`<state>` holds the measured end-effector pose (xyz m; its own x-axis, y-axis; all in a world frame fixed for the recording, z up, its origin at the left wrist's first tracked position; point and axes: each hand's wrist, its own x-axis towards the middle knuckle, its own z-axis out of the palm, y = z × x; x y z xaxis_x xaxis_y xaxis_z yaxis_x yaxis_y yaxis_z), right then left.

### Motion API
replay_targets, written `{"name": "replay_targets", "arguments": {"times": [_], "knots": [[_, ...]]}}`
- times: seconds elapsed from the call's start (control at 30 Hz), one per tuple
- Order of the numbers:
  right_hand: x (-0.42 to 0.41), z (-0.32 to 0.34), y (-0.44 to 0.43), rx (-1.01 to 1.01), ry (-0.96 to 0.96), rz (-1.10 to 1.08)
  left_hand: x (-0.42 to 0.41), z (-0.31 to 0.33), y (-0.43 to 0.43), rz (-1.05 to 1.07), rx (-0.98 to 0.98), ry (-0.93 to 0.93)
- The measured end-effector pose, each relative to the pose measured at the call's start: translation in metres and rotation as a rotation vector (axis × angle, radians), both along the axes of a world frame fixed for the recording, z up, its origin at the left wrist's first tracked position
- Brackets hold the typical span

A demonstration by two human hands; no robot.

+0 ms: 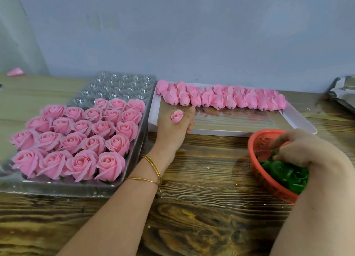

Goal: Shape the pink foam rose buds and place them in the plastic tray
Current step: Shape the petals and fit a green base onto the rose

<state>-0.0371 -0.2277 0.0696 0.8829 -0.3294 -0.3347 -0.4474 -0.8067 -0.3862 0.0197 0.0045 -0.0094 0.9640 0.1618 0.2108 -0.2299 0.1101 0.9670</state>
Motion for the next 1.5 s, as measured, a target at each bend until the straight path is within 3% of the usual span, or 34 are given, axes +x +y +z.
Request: {"name": "replay_targets", "arguments": {"times": [0.73,1.17,1.5], "knots": [[0.0035,-0.002,0.0009,0.052,-0.265,-0.143,-0.0011,0.0001,0.0012,-0.018,0.019,0.003],[-0.0009,-0.0025,0.0053,0.126,-0.592,-0.275,0.0006,-0.0013,0.0015,-0.021,0.009,-0.011],[-0.0002,-0.0045,0.0047,0.204,-0.637,-0.319,0.0014,-0.0014,0.0015,-0.01,0.012,0.0]]}}
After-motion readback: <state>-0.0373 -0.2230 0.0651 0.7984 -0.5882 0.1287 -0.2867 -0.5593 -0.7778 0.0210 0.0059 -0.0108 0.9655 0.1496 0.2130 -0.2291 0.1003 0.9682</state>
